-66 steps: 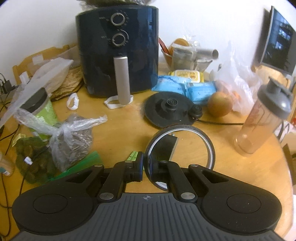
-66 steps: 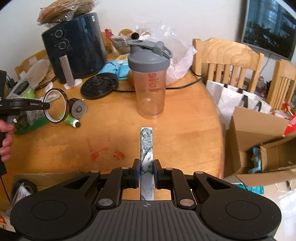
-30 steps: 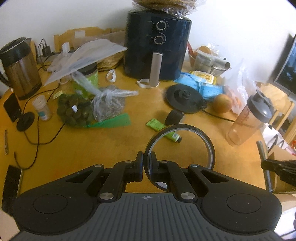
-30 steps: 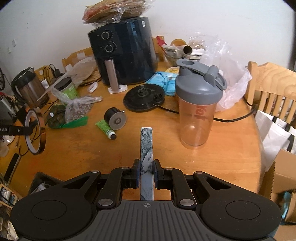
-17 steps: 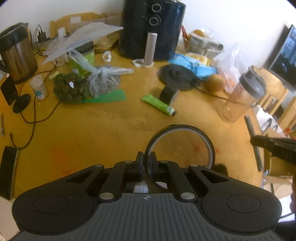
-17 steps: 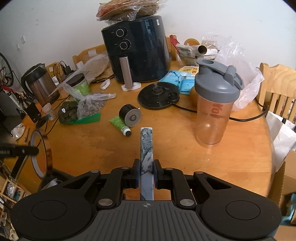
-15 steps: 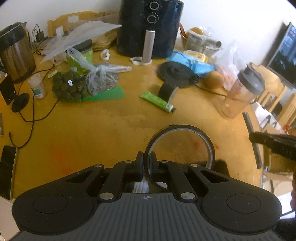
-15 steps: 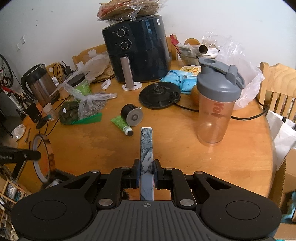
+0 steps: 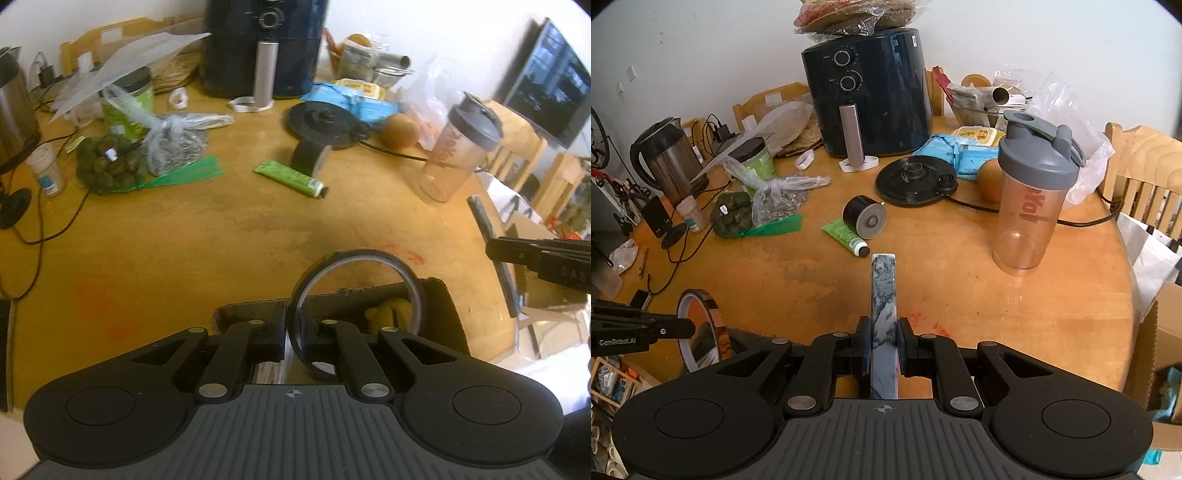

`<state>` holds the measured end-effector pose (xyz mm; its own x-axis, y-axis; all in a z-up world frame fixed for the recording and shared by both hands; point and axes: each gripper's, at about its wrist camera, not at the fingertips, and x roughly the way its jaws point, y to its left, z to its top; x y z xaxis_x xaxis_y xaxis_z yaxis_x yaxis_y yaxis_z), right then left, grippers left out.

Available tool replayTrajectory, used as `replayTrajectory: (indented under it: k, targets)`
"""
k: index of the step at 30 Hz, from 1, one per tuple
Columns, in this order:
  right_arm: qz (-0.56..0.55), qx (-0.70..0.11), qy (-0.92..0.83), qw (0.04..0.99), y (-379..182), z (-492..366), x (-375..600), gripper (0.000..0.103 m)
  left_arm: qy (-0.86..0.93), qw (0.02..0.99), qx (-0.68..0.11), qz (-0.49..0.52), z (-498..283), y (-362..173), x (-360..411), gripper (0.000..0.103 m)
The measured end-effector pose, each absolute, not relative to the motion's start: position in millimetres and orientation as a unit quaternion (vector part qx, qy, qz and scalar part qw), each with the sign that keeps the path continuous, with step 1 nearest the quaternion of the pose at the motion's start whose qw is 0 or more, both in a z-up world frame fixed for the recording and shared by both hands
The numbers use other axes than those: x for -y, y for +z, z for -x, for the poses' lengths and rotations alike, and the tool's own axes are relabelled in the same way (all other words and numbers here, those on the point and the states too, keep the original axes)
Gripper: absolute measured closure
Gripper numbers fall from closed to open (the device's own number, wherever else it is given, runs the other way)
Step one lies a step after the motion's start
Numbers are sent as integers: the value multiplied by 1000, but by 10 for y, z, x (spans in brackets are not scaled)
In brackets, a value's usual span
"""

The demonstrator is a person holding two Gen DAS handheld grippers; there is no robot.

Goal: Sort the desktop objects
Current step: 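Carry the mirror ring to the box with the left tool and release it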

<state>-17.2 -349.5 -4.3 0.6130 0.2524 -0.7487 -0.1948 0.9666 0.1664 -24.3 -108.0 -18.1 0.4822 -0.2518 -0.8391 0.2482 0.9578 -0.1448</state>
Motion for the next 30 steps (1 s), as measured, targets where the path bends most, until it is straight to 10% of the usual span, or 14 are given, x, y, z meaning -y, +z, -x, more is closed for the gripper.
replayTrajectory:
  k: [8, 24, 30]
  targets:
    - [-28, -426, 113, 897, -44, 292, 3399, 86, -164, 854, -494, -22, 287, -297, 1104, 52]
    - [-23, -430, 134, 892, -43, 367, 3055, 86, -107, 862, -495, 18, 335, -215, 682, 48]
    - [-35, -438, 152, 886, -61, 376, 2903, 86, -82, 875, -477, 24, 433, -181, 537, 27]
